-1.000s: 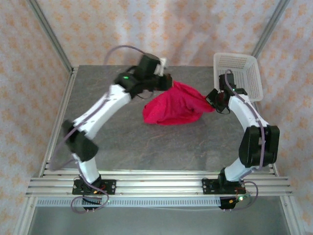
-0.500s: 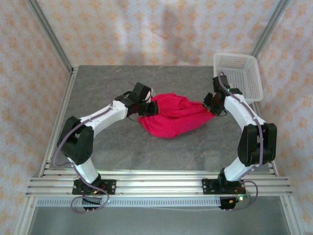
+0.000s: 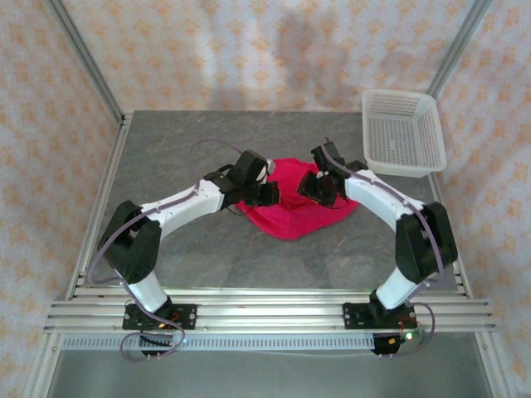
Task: Fold the inside-out t-shirt
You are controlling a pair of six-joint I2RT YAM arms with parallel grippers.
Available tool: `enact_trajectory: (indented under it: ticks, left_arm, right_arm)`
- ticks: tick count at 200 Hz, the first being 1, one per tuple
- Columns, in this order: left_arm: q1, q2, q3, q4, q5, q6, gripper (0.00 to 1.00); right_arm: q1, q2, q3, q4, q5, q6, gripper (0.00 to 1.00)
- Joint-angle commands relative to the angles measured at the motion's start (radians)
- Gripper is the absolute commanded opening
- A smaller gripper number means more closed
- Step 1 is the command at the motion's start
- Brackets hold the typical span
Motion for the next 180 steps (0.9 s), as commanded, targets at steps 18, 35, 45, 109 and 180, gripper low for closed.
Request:
enact_trajectory:
  ticks: [18,35,45,109,180]
  left_arm:
    - [0.005,-0.107,0.019,-0.048,-0.043,0.023,0.00]
    - [0.006,-0.130,0.015,-0.076,-0.054,0.031,0.00]
    - [0.010,-0.147,0.016,-0.106,-0.072,0.074,0.00]
    - [0.060,-0.237,0.020,-0.162,-0.122,0.154,0.00]
    - [0.061,-0.121,0.100,-0.161,-0.148,0.181,0.00]
  right_arm:
    - [-0.008,0.109,0.082,0.045,0.096,0.019,0.38]
    - [-0.015,0.093,0.150,-0.018,0.095,-0.001,0.08]
    - [-0.018,0.052,0.190,-0.071,0.104,-0.018,0.00]
    - [-0.121,-0.226,0.431,-0.270,0.009,-0.050,0.00]
    - [-0.205,-0.244,0.309,-0.168,-0.021,-0.008,0.00]
